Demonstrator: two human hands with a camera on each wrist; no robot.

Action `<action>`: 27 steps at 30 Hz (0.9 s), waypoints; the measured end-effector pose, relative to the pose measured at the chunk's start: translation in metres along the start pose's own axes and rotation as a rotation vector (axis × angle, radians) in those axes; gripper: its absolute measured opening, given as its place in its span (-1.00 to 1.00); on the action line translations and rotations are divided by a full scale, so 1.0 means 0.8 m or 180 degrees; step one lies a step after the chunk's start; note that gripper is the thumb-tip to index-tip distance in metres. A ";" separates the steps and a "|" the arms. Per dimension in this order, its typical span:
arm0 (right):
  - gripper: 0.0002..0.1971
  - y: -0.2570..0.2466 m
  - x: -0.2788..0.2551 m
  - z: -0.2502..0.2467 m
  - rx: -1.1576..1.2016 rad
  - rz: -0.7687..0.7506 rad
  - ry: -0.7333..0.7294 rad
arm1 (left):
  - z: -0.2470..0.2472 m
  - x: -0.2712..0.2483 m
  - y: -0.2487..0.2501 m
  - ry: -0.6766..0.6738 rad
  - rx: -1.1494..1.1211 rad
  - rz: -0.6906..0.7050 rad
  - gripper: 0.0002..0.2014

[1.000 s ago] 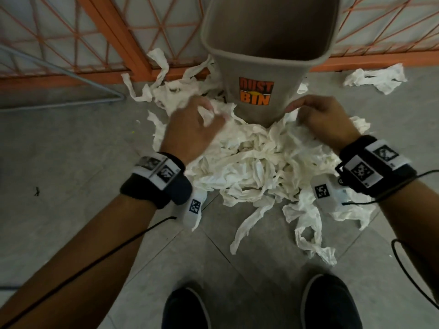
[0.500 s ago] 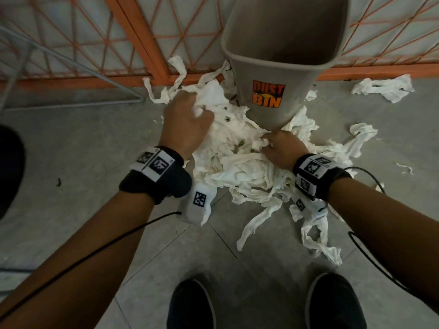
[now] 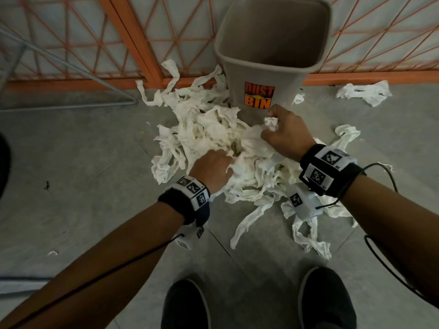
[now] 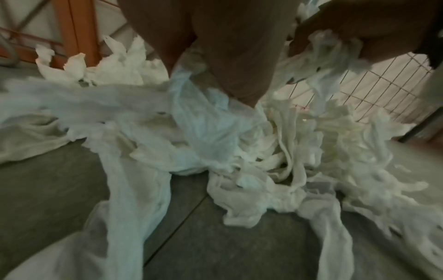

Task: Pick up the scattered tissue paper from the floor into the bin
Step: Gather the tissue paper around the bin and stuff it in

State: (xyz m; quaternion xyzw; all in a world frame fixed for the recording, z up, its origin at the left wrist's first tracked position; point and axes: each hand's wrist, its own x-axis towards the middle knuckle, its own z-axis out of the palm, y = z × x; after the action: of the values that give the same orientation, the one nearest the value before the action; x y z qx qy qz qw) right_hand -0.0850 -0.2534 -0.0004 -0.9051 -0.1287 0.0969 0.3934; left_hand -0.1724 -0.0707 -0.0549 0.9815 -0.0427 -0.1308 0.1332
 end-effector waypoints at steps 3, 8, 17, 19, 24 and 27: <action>-0.77 -0.002 -0.006 -0.009 0.0003 -0.0307 -0.0051 | -0.019 0.001 -0.007 0.0656 -0.0756 -0.0098 -0.69; -0.71 -0.037 -0.010 -0.035 0.0440 -0.0303 0.0031 | -0.095 0.000 -0.003 0.1434 -0.1468 -0.0114 -0.82; -0.97 -0.138 0.012 -0.104 0.1564 -0.0706 0.0084 | -0.237 0.005 0.054 0.1458 -0.2730 0.0316 -0.83; -0.95 -0.158 0.026 -0.127 0.2207 -0.0619 -0.0026 | -0.268 0.015 0.069 0.1226 -0.2924 0.0452 -0.88; -0.68 -0.192 0.073 -0.182 0.2581 -0.0412 0.0166 | -0.332 0.057 0.109 0.1090 -0.2518 0.0581 -0.69; -0.66 -0.199 0.100 -0.197 0.2469 -0.0504 0.0489 | -0.345 0.091 0.119 0.1570 -0.2054 0.0675 -0.67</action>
State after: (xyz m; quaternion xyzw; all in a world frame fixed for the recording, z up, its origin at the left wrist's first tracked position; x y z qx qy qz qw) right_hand 0.0093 -0.2326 0.2167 -0.6814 -0.1221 0.0398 0.7206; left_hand -0.0326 -0.1017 0.2100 0.8815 -0.0671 0.1159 0.4527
